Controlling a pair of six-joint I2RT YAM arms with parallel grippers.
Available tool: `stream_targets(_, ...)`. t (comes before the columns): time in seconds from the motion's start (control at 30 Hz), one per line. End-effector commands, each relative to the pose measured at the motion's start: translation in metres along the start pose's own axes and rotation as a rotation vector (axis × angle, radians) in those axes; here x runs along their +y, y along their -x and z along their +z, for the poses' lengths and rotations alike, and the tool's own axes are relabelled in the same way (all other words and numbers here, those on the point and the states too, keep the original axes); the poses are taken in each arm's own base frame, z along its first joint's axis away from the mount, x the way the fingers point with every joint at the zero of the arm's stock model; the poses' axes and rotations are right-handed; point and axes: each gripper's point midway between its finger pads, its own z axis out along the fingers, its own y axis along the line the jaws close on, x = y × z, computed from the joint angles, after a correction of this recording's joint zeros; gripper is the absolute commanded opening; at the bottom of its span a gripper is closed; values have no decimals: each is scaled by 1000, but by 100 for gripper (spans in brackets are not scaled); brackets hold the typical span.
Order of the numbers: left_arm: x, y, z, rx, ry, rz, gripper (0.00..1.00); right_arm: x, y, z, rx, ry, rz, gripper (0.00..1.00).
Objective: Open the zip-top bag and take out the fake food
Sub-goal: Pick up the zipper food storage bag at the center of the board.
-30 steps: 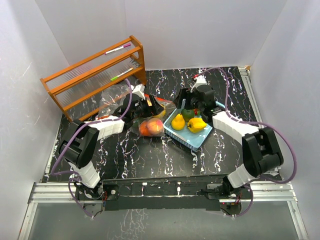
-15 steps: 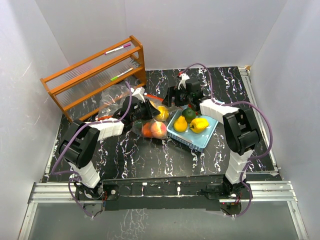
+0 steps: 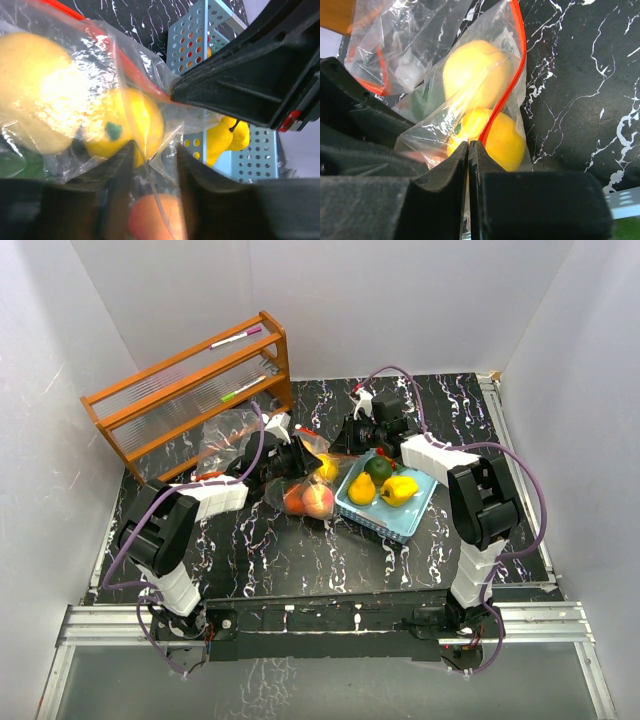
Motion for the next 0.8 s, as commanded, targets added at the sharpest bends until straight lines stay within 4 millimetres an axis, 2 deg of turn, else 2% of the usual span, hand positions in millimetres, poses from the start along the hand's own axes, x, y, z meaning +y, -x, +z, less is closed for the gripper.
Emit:
stream_targets(0.0,-22,29,-14,-95,-56,23,50,35,61,-18,-146,65,-71,7)
stream_targets(0.03,-22,31,-16,-107,-54,12,61,36,69,-22,-169,51,-78,7)
stream_targets(0.1,-21,37,-20,-124,-54,-7,76,37,83,-30,-213,18,-107,7)
stream_targets(0.17,-22,44,-24,-134,-64,-18,83,36,94,-38,-254,-26,-144,7)
stream_targets(0.2,-21,46,-26,-140,-65,-23,84,45,104,-50,-288,-30,-178,7)
stream_targets(0.27,-20,51,-29,-153,-65,-30,86,50,112,-61,-318,-43,-222,7)
stream_targets(0.5,-17,46,-29,-141,-62,-35,81,82,122,-77,-369,-123,-407,7)
stream_targets(0.63,-13,45,-29,-141,-47,-42,81,102,114,-78,-370,-106,-491,7)
stream_targets(0.77,-6,63,-36,-196,-40,-70,89,108,87,-78,-327,-93,-539,7)
